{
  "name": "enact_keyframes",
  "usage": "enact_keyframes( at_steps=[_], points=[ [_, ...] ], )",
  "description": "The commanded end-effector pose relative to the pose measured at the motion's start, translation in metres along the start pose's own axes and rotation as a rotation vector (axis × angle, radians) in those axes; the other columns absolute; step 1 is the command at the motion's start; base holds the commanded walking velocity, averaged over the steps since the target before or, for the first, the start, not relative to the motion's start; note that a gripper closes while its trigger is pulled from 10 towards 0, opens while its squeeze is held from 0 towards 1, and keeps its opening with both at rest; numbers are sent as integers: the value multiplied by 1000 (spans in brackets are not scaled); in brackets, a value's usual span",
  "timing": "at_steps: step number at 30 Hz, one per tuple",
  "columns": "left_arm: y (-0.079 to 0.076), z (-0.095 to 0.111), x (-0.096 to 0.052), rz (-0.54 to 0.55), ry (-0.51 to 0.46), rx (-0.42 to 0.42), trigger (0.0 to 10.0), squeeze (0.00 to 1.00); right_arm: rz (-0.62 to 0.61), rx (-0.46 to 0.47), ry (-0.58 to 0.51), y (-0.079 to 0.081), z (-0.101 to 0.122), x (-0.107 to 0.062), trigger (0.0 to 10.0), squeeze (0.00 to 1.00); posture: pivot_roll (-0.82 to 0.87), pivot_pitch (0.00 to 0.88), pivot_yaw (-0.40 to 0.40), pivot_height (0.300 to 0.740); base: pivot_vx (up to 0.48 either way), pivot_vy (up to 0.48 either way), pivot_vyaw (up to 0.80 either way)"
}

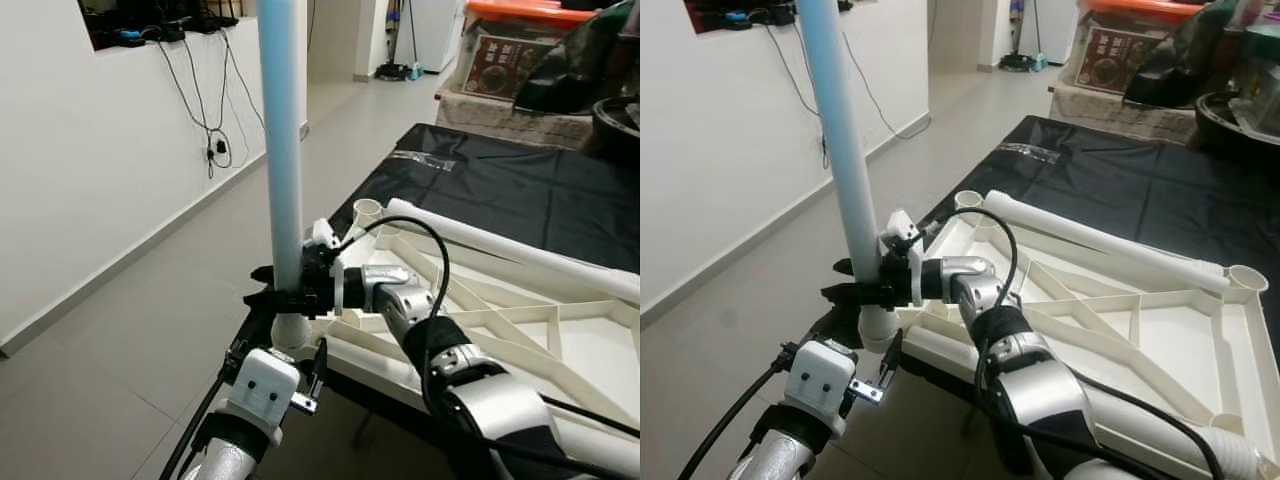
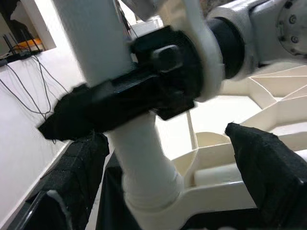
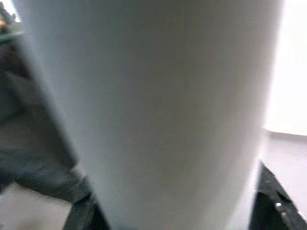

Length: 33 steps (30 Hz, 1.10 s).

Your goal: Building children table

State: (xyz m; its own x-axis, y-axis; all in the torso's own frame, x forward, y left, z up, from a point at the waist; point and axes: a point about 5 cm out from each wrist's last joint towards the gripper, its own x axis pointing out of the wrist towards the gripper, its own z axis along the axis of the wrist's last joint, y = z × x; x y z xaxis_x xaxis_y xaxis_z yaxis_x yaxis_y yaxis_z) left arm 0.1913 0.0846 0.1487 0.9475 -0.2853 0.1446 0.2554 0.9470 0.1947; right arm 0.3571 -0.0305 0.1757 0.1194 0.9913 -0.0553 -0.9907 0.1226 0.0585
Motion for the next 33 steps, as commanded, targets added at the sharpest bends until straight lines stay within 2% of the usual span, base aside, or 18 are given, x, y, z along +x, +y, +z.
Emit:
enact_keyframes(
  at_steps=[1,2,6,9,10,11,14,15,17,19,22,24,25,26,27,28,29,33],
  points=[
    [0,-2,0,4,12,-2,10000,0,-17,15,-14,0,3,6,0,0,93,33,-30,740,0,0,0],
    [0,-2,0,4,12,-2,10000,0,-157,2,-54,-8,7,4,0,0,90,31,-30,740,0,0,0],
    [-1,-2,1,2,10,-4,10000,0,-469,33,-66,-23,3,-5,0,0,90,31,-30,740,0,0,0],
    [-1,-2,1,2,10,-4,10000,0,-547,28,-65,-27,1,-8,0,0,90,31,-30,740,0,0,0],
    [-1,-3,1,1,10,-3,10000,0,-783,38,-39,-37,-5,-21,0,0,86,30,-28,740,0,0,0],
    [-1,-3,1,1,10,-3,10000,0,-783,38,-39,-37,-5,-21,0,0,86,30,-28,740,0,0,0],
    [0,-3,2,2,11,-4,10000,0,-1253,75,5,-49,-18,-54,0,0,83,30,-27,740,0,0,0],
    [0,-3,2,2,11,-4,10000,0,-1253,75,5,-49,-18,-54,0,0,83,30,-27,740,0,0,0],
    [0,-3,1,1,11,-3,10000,0,-1447,118,-12,-49,-25,-68,0,0,80,30,-25,740,0,0,0],
    [0,-3,2,1,11,-3,10000,0,-1521,150,-27,-48,-27,-72,0,0,80,30,-25,740,0,0,0],
    [1,-4,1,-1,11,-2,10000,0,-1646,206,-56,-42,-30,-68,0,0,81,29,-25,740,0,0,0],
    [1,-4,1,-1,11,-2,10000,0,-1668,226,-68,-39,-31,-64,0,0,81,29,-25,740,0,0,0],
    [1,-4,2,-1,11,-1,10000,0,-1649,228,-83,-38,-28,-55,8549,0,81,29,-26,740,0,0,0],
    [1,-4,2,-1,10,-1,10000,0,-1637,228,-92,-37,-27,-52,8549,0,81,29,-26,740,0,0,0],
    [1,-4,2,-1,10,-2,10000,0,-1605,209,-114,-37,-24,-49,10000,0,81,29,-26,740,0,0,0],
    [1,-4,2,-1,10,-2,10000,0,-1605,209,-114,-37,-24,-49,10000,0,81,29,-26,740,0,0,0],
    [1,-4,2,-1,10,-2,10000,0,-1514,174,-176,-35,-16,-40,10000,1000,81,29,-26,740,0,0,0],
    [1,-4,2,-1,11,-4,10000,0,-1422,126,-235,-32,-7,-29,10000,1000,75,30,-27,740,0,0,0]
  ],
)
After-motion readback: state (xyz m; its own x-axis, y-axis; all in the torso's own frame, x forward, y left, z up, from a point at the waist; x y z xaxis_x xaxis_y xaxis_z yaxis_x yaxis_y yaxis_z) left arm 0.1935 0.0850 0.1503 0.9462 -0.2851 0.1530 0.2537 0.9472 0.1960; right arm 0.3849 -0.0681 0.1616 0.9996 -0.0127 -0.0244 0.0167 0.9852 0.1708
